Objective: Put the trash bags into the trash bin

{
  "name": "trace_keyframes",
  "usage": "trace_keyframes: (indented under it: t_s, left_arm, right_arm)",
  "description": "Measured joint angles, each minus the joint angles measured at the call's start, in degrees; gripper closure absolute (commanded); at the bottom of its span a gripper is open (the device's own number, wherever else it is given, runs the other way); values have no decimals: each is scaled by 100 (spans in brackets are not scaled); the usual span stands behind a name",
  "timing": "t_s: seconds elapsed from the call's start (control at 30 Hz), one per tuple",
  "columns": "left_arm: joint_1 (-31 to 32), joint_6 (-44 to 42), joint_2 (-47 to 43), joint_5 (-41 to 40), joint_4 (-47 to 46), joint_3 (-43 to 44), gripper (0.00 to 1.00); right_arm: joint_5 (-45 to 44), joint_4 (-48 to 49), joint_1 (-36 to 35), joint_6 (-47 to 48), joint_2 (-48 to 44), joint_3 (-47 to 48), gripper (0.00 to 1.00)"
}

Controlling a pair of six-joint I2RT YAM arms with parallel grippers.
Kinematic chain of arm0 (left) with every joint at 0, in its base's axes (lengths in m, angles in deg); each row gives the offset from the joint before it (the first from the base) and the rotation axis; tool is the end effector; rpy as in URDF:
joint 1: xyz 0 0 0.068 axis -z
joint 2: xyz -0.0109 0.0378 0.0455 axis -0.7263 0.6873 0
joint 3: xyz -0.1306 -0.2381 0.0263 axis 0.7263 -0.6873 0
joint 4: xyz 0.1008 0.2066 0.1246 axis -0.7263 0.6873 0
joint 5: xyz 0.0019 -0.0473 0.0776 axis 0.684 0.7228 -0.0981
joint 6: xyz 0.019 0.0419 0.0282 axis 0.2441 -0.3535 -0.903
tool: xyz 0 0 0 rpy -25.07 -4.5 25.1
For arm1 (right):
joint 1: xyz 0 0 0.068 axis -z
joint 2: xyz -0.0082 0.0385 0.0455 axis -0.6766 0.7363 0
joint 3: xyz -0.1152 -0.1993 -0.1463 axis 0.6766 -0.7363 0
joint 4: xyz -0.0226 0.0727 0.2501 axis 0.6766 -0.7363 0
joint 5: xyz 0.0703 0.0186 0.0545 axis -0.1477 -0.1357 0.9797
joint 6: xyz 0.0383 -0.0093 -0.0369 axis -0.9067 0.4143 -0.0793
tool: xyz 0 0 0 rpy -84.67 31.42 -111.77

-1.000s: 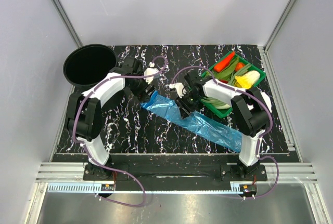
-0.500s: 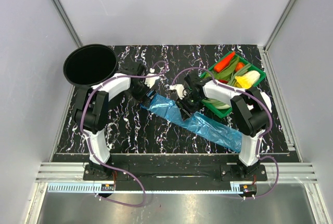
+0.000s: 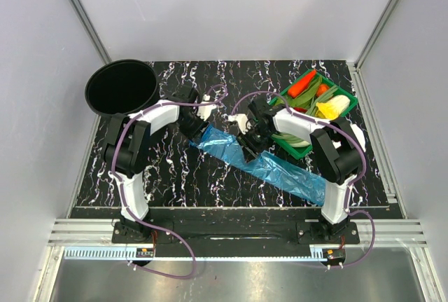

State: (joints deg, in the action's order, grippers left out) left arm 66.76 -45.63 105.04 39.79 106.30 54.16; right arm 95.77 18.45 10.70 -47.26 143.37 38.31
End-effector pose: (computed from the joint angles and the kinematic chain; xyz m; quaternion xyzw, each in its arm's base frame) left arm 0.3541 -0.1399 0.1652 0.3702 0.9080 -0.1262 0.1501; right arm 0.3043 0.2097 0.1640 -0.4629 0.8414 0.2588 0.1038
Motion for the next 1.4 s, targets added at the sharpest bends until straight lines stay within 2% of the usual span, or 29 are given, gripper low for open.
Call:
trace_keyframes:
  t_s: [0.17,0.53,0.7,0.93,1.17,1.4]
  left_arm:
    - [0,81,20,66,7,-2,100]
    - [0,372,17,638,334,118,100]
    - [-57,767,-59,1071,468,374,100]
    - [-485,1552,-223,1860,573,911,100]
    - [-754,2396,-251,2752,575,1021,100]
    - [-776,3110,-251,3508,570,1095,100]
  right_arm:
    - [4,-2,0,-2,-4,-11,50]
    - [-107,264,-334,-37,-459,33,44]
    - [-162,824,-638,-243,-629,61,40]
    - [-334,1484,-717,-684,-658,57,35]
    - [-820,2262,-1064,-1027,-726,-238,32]
    - [-2114,2813,-1786,-1233,-726,-267,32]
